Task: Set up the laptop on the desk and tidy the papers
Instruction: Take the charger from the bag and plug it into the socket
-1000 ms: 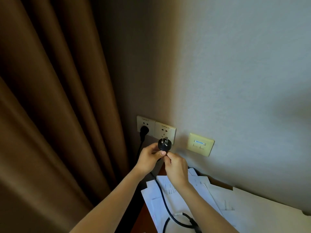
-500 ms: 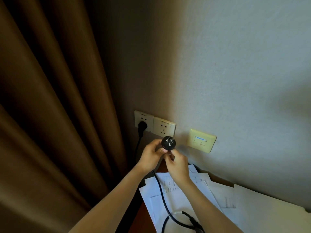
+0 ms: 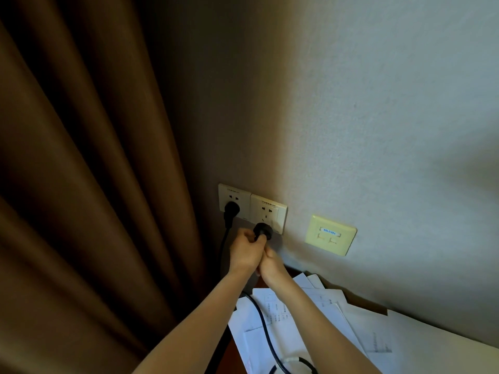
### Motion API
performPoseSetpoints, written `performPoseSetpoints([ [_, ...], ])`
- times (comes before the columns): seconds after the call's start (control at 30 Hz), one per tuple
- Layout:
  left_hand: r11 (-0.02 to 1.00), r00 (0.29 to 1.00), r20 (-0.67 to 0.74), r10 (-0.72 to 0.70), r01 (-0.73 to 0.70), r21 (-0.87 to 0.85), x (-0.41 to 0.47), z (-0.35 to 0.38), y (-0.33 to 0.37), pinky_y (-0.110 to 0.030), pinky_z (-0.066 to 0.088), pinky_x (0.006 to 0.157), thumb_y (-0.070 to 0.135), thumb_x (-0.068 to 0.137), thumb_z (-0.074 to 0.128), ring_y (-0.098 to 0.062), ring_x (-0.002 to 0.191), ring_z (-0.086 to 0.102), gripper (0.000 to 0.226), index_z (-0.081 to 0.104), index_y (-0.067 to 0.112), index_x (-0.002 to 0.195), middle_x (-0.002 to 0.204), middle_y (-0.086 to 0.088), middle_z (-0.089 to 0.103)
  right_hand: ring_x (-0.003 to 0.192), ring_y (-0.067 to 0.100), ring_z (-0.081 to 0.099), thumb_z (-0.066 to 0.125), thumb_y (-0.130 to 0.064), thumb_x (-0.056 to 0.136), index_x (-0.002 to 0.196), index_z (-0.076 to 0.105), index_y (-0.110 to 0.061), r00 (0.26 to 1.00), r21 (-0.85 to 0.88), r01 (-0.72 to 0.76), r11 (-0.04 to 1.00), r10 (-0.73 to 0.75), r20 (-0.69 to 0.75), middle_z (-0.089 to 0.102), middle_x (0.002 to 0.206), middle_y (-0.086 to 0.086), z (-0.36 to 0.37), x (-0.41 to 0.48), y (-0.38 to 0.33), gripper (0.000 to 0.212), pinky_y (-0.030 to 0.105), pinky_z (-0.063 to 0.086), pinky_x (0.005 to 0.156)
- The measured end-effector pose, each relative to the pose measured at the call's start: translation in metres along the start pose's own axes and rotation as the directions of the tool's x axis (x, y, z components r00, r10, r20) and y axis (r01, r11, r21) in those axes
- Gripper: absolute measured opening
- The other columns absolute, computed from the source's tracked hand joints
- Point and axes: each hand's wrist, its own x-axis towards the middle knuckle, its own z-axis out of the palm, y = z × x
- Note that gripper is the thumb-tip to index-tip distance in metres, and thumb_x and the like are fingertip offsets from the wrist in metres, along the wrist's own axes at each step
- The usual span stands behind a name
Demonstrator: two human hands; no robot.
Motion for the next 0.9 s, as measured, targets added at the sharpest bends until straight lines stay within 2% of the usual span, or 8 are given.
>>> performPoseSetpoints([
  [0.17,0.999,0.999,0.02,-0.038,0.037,0.032,0.011,0.003,-0.002,-0.023,0.04,0.08,0.02,0.093,0.055,-0.023,0.108,0.057,0.028,0.055,0.003,0.116,0.115,-0.013,0.061,0.059,0.006,0.044,0.029,-0.018,0.102,0.077,0.048,-0.022,0.999,-0.082,0.047,0.996,-0.046,0.016,0.045,0.064,-0.002,-0.005,0.007,0.005,0.032,0.013,0.03,0.05],
  [0.3,0.998,0.998,0.033,-0.048,0.049,-0.033,0.014,0.003,-0.008,-0.024,0.039,0.076,0.019,0.093,0.055,-0.017,0.094,0.055,0.026,0.056,0.002,0.112,0.11,-0.013,0.062,0.067,0.004,0.046,0.032,-0.018,0.102,0.117,0.054,-0.008,0.998,-0.105,0.047,0.993,-0.044,0.035,0.049,0.074,-0.005,-0.004,0.008,0.008,0.029,0.013,0.033,0.056],
  [0.4,0.996,0.999,0.032,-0.044,0.046,-0.074,0.016,0.003,-0.009,-0.023,0.041,0.071,0.019,0.093,0.056,-0.016,0.093,0.055,0.024,0.057,0.002,0.11,0.105,-0.011,0.061,0.082,0.013,0.054,0.032,-0.019,0.102,0.127,0.051,-0.007,0.998,-0.115,0.062,0.991,-0.059,0.034,0.056,0.089,0.002,-0.005,0.008,0.004,0.034,0.014,0.038,0.063],
  [0.43,0.995,0.998,0.03,-0.046,0.048,-0.09,0.017,0.003,-0.009,-0.022,0.042,0.068,0.018,0.093,0.056,-0.017,0.094,0.055,0.023,0.057,0.003,0.109,0.102,-0.01,0.06,0.085,0.014,0.054,0.031,-0.02,0.102,0.128,0.051,-0.008,0.997,-0.125,0.07,0.99,-0.066,0.034,0.056,0.092,0.003,-0.005,0.007,0.003,0.034,0.014,0.039,0.063],
  [0.5,0.992,0.997,0.038,-0.065,0.069,-0.11,0.019,0.002,-0.009,-0.023,0.041,0.072,0.018,0.093,0.055,-0.018,0.095,0.055,0.025,0.057,0.002,0.111,0.099,-0.008,0.059,0.074,0.009,0.051,0.031,-0.02,0.102,0.127,0.05,-0.009,0.996,-0.144,0.089,0.986,-0.083,0.045,0.054,0.083,-0.002,-0.005,0.008,0.001,0.034,0.014,0.036,0.059],
  [0.67,0.979,0.989,0.065,-0.134,0.142,-0.146,0.022,0.001,-0.011,-0.029,0.042,0.086,0.019,0.093,0.055,-0.024,0.106,0.057,0.027,0.06,0.002,0.114,0.111,-0.014,0.062,0.066,0.005,0.046,0.031,-0.022,0.102,0.126,0.051,-0.007,0.995,-0.202,0.091,0.975,-0.083,0.046,0.047,0.072,-0.005,-0.005,0.009,0.001,0.034,0.017,0.036,0.057],
  [0.8,0.971,0.981,0.098,-0.17,0.184,-0.155,0.025,0.0,-0.01,-0.035,0.045,0.097,0.02,0.093,0.055,-0.027,0.11,0.058,0.025,0.062,0.004,0.11,0.112,-0.015,0.064,0.083,0.017,0.053,0.031,-0.024,0.102,0.125,0.05,-0.008,0.995,-0.216,0.101,0.971,-0.093,0.047,0.054,0.085,0.001,-0.003,0.007,-0.002,0.034,0.034,0.047,0.078],
  [0.9,0.966,0.977,0.113,-0.182,0.199,-0.164,0.026,-0.002,-0.009,-0.043,0.043,0.103,0.019,0.092,0.056,-0.029,0.111,0.058,0.022,0.065,0.005,0.107,0.113,-0.018,0.064,0.084,0.019,0.053,0.032,-0.023,0.101,0.119,0.052,-0.006,0.994,-0.2,0.106,0.974,-0.1,0.041,0.054,0.083,0.003,-0.001,0.006,-0.002,0.032,0.038,0.047,0.082],
])
